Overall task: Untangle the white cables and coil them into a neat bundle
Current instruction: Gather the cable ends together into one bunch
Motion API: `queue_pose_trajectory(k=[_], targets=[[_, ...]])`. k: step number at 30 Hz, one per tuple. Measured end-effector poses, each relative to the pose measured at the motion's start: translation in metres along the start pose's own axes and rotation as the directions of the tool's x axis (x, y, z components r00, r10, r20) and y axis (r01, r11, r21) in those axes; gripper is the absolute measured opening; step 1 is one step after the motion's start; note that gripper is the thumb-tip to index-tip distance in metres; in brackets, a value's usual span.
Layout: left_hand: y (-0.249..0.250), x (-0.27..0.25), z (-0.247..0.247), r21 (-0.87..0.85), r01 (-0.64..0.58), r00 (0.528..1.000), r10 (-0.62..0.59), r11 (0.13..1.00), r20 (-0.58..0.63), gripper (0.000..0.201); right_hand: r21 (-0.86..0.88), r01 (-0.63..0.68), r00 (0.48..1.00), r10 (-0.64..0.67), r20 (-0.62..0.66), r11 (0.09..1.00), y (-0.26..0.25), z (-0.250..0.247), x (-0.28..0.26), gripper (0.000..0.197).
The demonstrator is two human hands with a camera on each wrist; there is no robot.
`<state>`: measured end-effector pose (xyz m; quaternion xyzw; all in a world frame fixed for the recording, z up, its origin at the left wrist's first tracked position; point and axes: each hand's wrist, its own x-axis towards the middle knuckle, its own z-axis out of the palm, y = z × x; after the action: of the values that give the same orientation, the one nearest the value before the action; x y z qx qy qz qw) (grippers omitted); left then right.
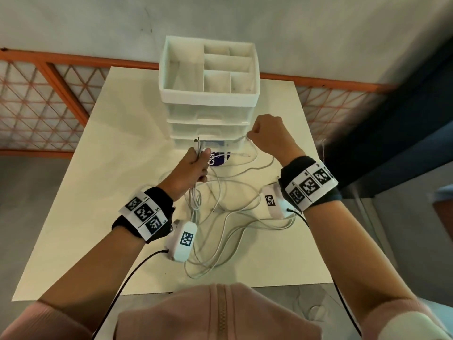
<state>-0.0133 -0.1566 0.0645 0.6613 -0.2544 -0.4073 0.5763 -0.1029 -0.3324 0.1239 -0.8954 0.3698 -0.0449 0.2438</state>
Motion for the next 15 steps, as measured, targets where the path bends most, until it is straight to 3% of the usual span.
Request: queue_pose_trajectory(k=[2,4,8,13,15], targets=[[0.002,0.002,0.004,-0.016,-0.019,1.000,0.019,1.000,-0.003,0.031,0.286,0.035,0.995,-0.059,0.077,0.958,-0.007,-0.002,-0.007,0.014],[0.006,0.004,0.008,-0.073,-0.012,0.999,0.009,0.997,-0.032,0.031,0.517,0.024,0.966,-0.152,0.208,0.855,-0.016,-0.002,-0.015,0.011],[0.009,0.013,0.008,-0.093,-0.041,0.998,0.037,0.995,-0.047,0.035,0.564,0.013,0.857,-0.300,0.420,0.826,-0.030,0.012,-0.024,0.015],[0.017,0.012,0.004,-0.018,-0.138,0.973,0.132,0.990,-0.189,0.029,0.656,-0.101,0.835,-0.295,0.465,0.748,-0.029,0.031,-0.028,0.017],[0.026,0.010,0.002,-0.045,-0.176,0.956,0.159,0.983,-0.248,0.029,0.588,-0.064,0.788,-0.320,0.526,0.807,-0.029,0.037,-0.027,0.026]])
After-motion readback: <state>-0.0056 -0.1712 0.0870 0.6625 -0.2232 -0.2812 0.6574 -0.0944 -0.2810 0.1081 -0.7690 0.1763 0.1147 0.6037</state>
